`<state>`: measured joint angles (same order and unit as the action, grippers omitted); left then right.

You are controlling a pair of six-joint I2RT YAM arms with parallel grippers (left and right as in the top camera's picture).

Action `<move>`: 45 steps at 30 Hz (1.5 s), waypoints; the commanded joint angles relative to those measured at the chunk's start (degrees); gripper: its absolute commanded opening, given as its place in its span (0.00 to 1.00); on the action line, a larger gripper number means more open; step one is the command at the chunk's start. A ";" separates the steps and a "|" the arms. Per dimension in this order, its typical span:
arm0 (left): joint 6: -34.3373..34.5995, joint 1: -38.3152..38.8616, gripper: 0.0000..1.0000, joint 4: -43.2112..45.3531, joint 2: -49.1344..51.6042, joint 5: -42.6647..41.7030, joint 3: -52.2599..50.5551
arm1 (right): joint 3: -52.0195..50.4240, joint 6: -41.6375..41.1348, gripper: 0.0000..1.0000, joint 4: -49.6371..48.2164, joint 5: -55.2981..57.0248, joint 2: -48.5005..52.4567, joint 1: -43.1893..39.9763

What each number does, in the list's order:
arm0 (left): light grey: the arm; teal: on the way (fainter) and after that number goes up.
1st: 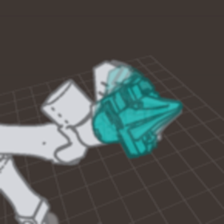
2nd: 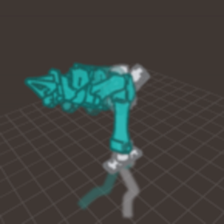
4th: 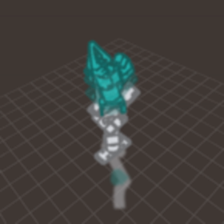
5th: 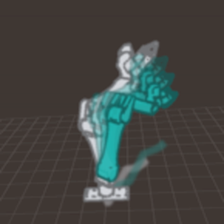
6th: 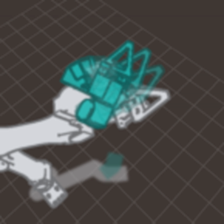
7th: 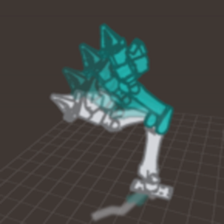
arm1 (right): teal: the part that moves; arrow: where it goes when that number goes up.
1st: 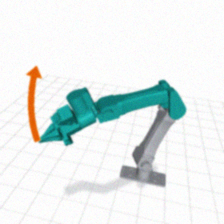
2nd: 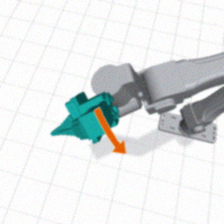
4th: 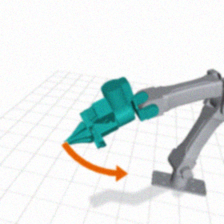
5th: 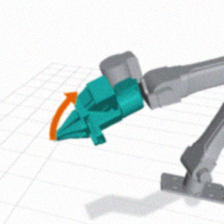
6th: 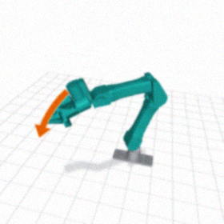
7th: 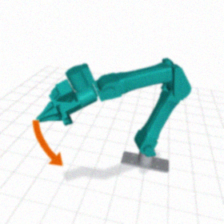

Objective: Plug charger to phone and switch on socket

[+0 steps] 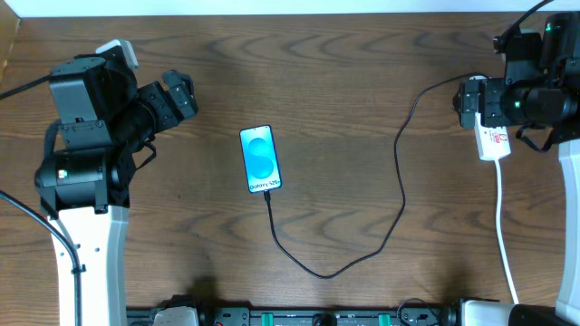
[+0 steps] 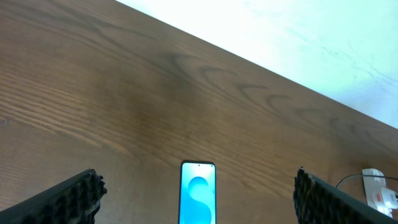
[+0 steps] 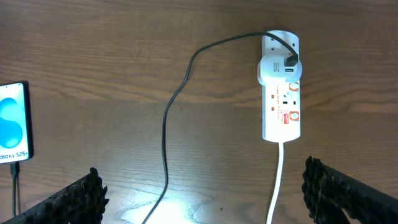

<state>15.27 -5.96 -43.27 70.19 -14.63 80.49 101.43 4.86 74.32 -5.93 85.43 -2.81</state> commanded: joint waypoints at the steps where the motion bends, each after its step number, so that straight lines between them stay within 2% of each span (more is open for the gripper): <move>1: 0.48 -0.24 0.99 -0.02 -0.11 0.59 0.59 | -0.42 0.57 0.99 0.07 0.44 0.09 0.24; 29: 0.48 -0.24 0.99 -0.02 -0.11 0.59 0.59 | -0.42 0.57 0.99 0.07 0.44 0.09 0.17; 32: 0.48 -0.24 0.99 -0.02 -0.11 0.59 0.59 | -0.42 2.54 0.99 -0.96 4.22 0.31 0.42; 39: 0.50 -0.24 0.99 -0.02 -0.11 0.59 0.59 | -4.28 2.99 0.99 -14.16 10.32 -5.11 2.84; 45: 0.48 -0.24 0.99 -0.02 -0.11 0.59 0.59 | -19.87 3.17 0.99 -33.00 10.29 -17.44 3.28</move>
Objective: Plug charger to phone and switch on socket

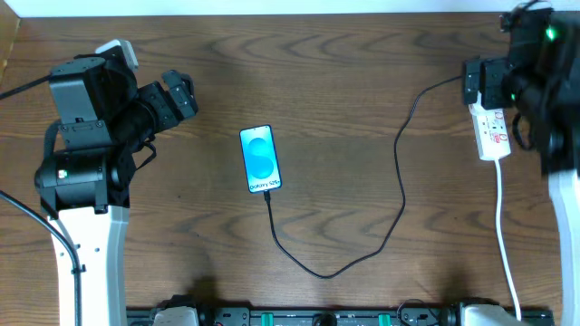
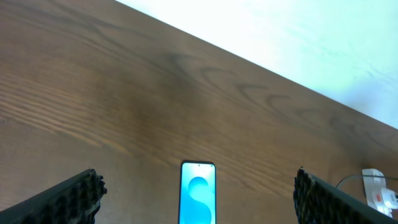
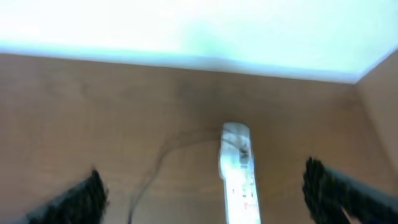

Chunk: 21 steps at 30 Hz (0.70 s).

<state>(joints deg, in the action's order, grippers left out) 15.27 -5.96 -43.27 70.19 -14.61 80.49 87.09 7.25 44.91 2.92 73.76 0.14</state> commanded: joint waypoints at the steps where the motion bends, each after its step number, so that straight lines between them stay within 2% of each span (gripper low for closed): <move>1: 0.50 -0.24 0.99 -0.02 -0.11 0.57 0.59 | -8.96 0.79 0.99 -6.88 1.42 -8.11 0.35; 9: 0.50 -0.24 0.99 -0.02 -0.11 0.57 0.59 | -38.86 0.76 0.99 -28.83 -1.25 -29.92 0.35; 14: 0.48 -0.24 0.99 -0.02 -0.11 0.57 0.59 | -56.13 0.76 0.99 -39.12 -1.60 -44.28 0.96; 21: 0.48 -0.24 0.99 -0.02 -0.11 0.57 0.59 | -73.29 4.04 0.99 -42.60 -1.57 -61.07 3.08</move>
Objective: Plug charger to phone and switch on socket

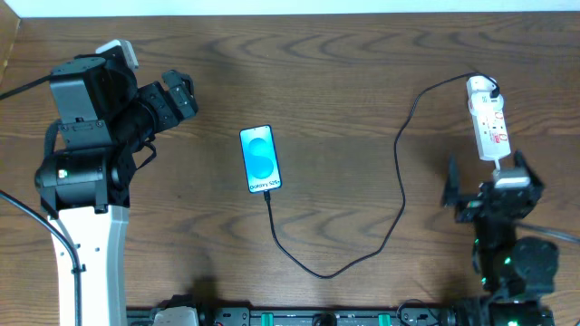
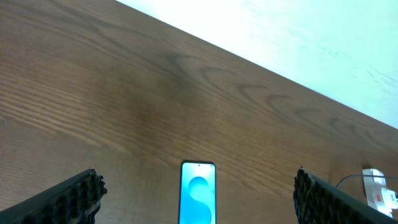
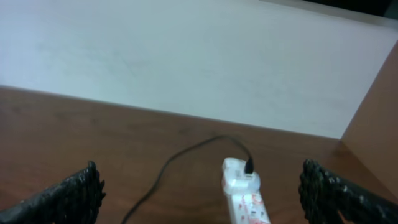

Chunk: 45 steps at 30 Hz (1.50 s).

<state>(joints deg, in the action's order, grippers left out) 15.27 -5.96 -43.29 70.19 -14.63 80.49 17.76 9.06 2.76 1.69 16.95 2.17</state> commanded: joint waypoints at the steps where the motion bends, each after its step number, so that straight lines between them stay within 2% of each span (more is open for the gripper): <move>1: 0.48 -0.24 0.99 0.00 -0.11 0.59 0.59 | -5.62 2.25 0.99 -0.46 -0.33 -6.10 1.33; 7: 0.48 -0.24 0.99 0.00 -0.11 0.59 0.59 | -13.97 2.16 0.99 -0.46 -2.54 -15.37 1.79; 11: 0.48 -0.24 0.99 0.00 -0.11 0.59 0.59 | -17.53 2.16 0.99 -1.36 -3.45 -16.65 1.79; 14: 0.48 -0.24 0.99 0.00 -0.11 0.59 0.59 | -17.46 1.97 0.99 1.51 -4.24 -16.65 1.79; 45: 0.48 -0.24 0.99 0.00 -0.11 0.59 0.59 | -17.44 0.83 0.99 1.38 -4.22 -16.57 1.79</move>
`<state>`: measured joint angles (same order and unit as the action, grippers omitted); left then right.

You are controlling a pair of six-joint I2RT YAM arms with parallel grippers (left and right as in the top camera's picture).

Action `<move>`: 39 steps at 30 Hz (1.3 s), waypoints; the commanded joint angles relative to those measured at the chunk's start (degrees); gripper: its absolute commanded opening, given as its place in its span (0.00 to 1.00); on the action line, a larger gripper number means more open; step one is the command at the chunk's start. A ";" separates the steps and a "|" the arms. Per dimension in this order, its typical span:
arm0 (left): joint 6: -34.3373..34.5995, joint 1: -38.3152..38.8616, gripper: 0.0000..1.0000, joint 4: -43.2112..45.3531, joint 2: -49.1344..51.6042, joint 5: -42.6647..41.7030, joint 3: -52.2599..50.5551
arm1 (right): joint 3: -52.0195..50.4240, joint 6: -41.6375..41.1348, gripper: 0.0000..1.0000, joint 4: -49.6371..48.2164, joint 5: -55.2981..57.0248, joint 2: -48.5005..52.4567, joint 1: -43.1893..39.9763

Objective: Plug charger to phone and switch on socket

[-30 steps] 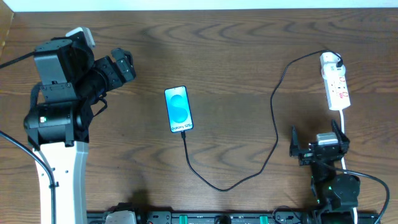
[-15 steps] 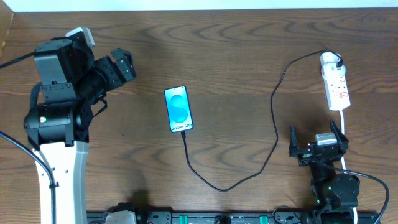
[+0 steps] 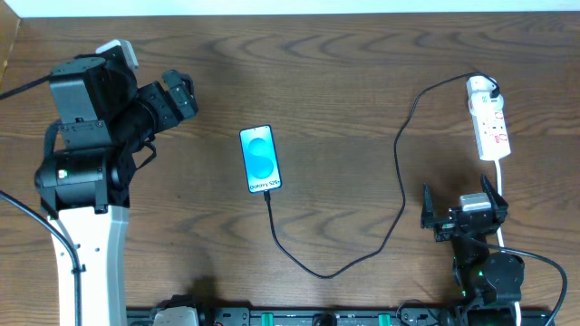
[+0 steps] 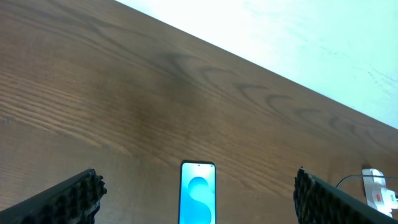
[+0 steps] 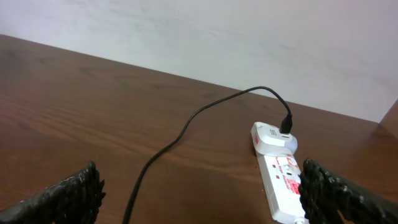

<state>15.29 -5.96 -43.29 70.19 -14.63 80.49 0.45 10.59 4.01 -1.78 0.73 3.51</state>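
Note:
The phone [image 3: 260, 159] lies face up at the table's middle with its screen lit. The black charger cable [image 3: 399, 181] is plugged into its near end. The cable loops right to the adapter [image 5: 273, 138] seated in the white socket strip [image 3: 489, 131] at the far right. My right gripper [image 3: 458, 206] stands open near the front right, well short of the strip [image 5: 283, 183], with nothing between its fingers [image 5: 62, 199]. My left gripper [image 3: 186, 95] is open at the far left, facing the phone [image 4: 198, 199] from a distance.
The strip's white lead [image 3: 501, 195] runs toward the front edge beside my right arm. Bare wooden tabletop [image 3: 344, 81] surrounds the phone. A pale wall [image 5: 217, 37] rises behind the table's far edge.
My right gripper has shifted a little left and toward the front edge, and its view now sits lower over the table. The left arm, phone and cable have not moved.
My right gripper was open directly above the socket strip, looking down on it. It was still at the strip a moment later, its view blurred. Then it stood back at the front right with the strip uncovered, and now slightly further left. The phone stayed lit and plugged throughout.

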 commanded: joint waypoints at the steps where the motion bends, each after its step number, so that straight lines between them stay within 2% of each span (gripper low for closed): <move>1: 0.48 -0.24 0.99 0.00 -0.11 0.59 0.59 | -0.13 -0.70 0.99 0.13 -0.74 -0.35 0.46; 10: 0.46 -0.24 0.99 0.00 -0.13 0.81 0.59 | -0.13 -0.70 0.99 0.13 -0.74 -0.35 0.46; 13: 0.17 -0.24 0.99 -0.52 -0.85 3.39 0.35 | -0.13 -0.70 0.99 0.13 -0.74 -0.35 0.46; 18: -6.25 -0.17 0.99 0.92 -6.32 3.89 -4.07 | -0.13 -0.70 0.99 0.13 -0.74 -0.35 0.46; 22: -10.86 -0.20 0.99 6.91 -13.90 3.76 -12.57 | -0.13 -0.70 0.99 0.13 -0.74 -0.35 0.46; 33: -15.78 1.38 0.99 32.04 -39.08 3.76 -45.20 | -0.13 -0.68 0.99 0.13 -0.74 -0.35 0.46; 39: -21.59 3.93 0.99 40.26 -51.93 4.09 -59.82 | -0.13 -0.70 0.99 0.13 -0.74 -0.35 0.46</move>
<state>-1.89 -2.92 -4.86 22.63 -11.64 24.91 0.43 10.59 4.01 -1.96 0.73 3.53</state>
